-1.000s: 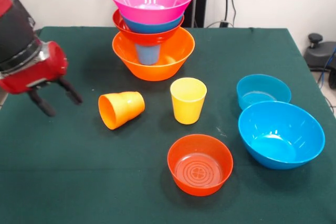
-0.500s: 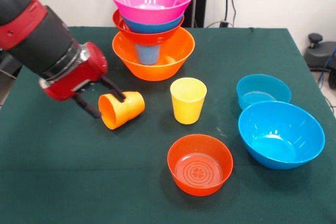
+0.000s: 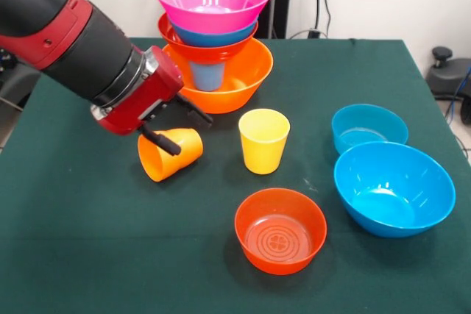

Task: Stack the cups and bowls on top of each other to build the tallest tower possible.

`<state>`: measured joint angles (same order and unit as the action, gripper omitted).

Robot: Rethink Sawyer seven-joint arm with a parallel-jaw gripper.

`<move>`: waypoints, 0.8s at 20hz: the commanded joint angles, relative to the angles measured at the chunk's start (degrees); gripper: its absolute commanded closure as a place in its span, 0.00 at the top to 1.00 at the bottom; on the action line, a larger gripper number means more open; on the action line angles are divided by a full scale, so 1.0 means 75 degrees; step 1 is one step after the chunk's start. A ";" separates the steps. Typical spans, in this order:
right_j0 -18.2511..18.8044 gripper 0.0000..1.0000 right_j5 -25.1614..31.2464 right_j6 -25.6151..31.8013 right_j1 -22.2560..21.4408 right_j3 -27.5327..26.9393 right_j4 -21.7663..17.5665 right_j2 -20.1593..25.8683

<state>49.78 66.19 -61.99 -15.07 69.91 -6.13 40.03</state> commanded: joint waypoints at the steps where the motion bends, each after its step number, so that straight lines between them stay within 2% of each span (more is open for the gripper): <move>1: -0.0060 1.00 0.0782 0.1792 0.0245 -0.0059 -0.0528 0.0291; 9: -0.0205 1.00 0.1041 0.1568 0.0260 -0.0385 -0.0756 0.0097; 16: -0.0321 1.00 0.1652 0.1769 0.0130 -0.0687 -0.1576 -0.0359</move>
<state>49.49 72.18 -61.99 -14.86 68.73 -10.35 40.42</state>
